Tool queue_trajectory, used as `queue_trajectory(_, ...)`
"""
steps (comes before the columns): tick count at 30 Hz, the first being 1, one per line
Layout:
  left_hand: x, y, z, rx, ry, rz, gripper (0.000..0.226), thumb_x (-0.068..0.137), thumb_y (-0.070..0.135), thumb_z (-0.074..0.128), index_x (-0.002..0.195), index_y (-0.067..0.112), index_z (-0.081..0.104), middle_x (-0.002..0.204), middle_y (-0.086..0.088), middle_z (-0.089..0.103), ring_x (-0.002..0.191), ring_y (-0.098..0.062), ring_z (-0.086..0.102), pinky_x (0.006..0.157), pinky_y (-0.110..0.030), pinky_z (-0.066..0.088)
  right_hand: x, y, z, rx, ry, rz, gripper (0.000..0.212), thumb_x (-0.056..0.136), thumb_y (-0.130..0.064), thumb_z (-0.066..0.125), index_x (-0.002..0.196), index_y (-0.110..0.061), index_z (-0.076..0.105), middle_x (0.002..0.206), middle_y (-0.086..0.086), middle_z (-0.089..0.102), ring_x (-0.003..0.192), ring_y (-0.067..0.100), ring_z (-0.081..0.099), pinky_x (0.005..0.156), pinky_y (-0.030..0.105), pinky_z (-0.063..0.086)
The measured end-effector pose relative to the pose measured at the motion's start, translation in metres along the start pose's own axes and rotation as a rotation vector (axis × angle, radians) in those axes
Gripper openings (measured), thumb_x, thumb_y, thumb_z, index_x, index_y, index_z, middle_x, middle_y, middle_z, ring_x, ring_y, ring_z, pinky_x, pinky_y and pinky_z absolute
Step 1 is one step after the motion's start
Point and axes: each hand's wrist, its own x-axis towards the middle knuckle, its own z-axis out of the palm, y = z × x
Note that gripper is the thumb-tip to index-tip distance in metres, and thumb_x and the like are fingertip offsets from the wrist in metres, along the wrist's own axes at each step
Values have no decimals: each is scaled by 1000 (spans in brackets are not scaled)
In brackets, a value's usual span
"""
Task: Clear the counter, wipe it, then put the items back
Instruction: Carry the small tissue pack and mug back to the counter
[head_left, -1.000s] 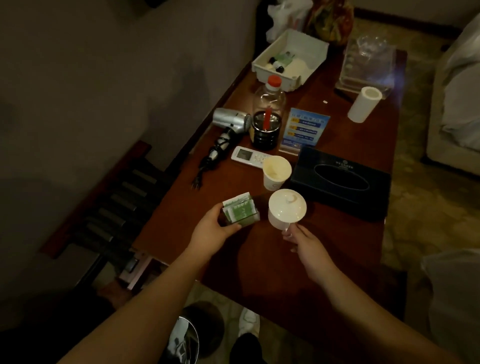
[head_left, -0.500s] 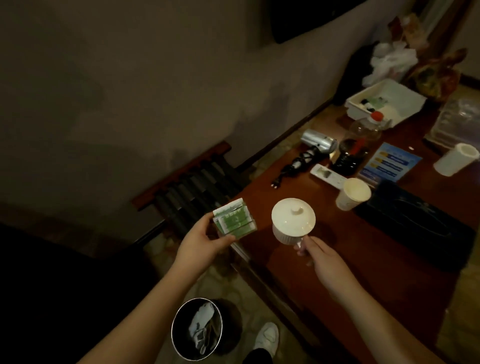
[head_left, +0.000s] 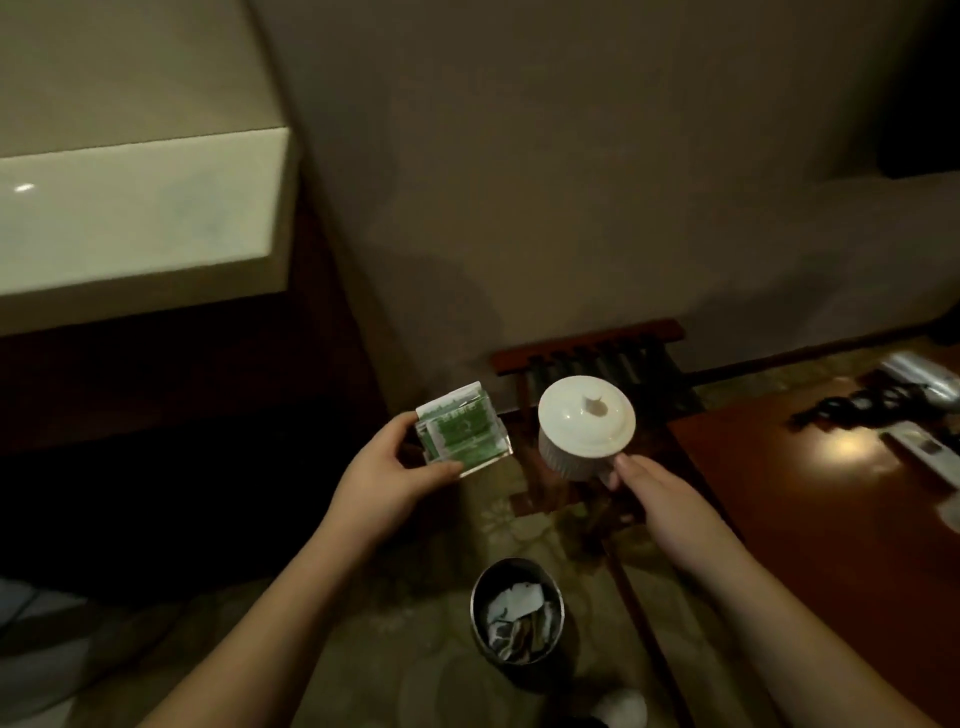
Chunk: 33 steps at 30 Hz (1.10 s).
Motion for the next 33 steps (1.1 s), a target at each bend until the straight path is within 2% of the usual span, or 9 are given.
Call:
queue_trajectory(4, -38, -32, -70, -18, 127, -31, 56, 74, 28, 81, 121, 36, 53, 101, 18, 63, 91, 0, 62, 83, -28, 53, -12, -33, 62, -111, -102, -103, 42, 100, -42, 33, 86, -13, 61, 91, -4, 65, 86, 4, 57, 67, 21, 37)
queue_trajectory(7, -68, -51, -115, -57, 215, -44, 52, 75, 24, 80, 115, 40, 51, 101, 19, 62, 93, -1, 62, 85, -31, 54, -18, -53, 108, -154, -191, -155, 42, 99, -45, 34, 82, -18, 61, 92, -5, 66, 91, 10, 60, 74, 26, 43)
queue_trajectory(11, -106, -77, -167, -63, 319, -53, 55, 76, 22, 79, 122, 34, 50, 104, 22, 58, 93, 6, 56, 74, -14, 47, -29, -80, 162, -217, -304, -248, 41, 100, -44, 31, 77, -22, 59, 90, -6, 67, 89, 9, 60, 76, 26, 43)
queue_trajectory(15, -136, -96, -208, -49, 411, -64, 54, 77, 21, 79, 122, 33, 51, 105, 22, 58, 85, 21, 54, 66, -3, 42, -38, -104, 205, -142, -442, -246, 44, 99, -44, 35, 87, -14, 64, 92, -3, 71, 88, 12, 64, 79, 31, 47)
queue_trajectory(18, -155, -105, -234, -44, 496, -80, 52, 77, 20, 79, 119, 34, 52, 104, 23, 58, 82, 27, 51, 64, 1, 39, -41, -124, 233, -62, -569, -255, 42, 99, -44, 38, 76, -18, 61, 93, 5, 70, 89, 20, 63, 78, 35, 45)
queue_trajectory(21, -167, -111, -257, -52, 579, -101, 51, 75, 22, 80, 110, 43, 50, 100, 25, 59, 84, 23, 54, 66, -3, 42, -37, -147, 256, -57, -679, -297, 41, 99, -47, 38, 68, -28, 58, 91, 4, 67, 86, 19, 60, 77, 36, 44)
queue_trajectory(26, -173, -112, -294, -27, 673, -130, 60, 71, 41, 81, 122, 42, 50, 107, 19, 61, 98, -5, 59, 82, -34, 51, -31, -196, 283, -51, -760, -350, 39, 99, -42, 38, 71, -22, 57, 90, 2, 68, 81, 12, 59, 70, 28, 41)
queue_trajectory(30, -164, -99, -327, -19, 731, -104, 54, 75, 30, 80, 122, 36, 53, 101, 18, 61, 84, 8, 59, 66, -14, 47, -20, -244, 301, -27, -842, -351, 37, 98, -41, 41, 86, -11, 60, 90, 6, 66, 79, 14, 58, 69, 29, 41)
queue_trajectory(33, -152, -90, -358, 6, 772, -79, 50, 76, 27, 78, 117, 40, 54, 104, 18, 62, 82, 14, 57, 67, -18, 44, -9, -282, 318, 7, -897, -367, 35, 97, -40, 42, 89, -9, 58, 86, 7, 65, 78, 15, 56, 66, 28, 40)
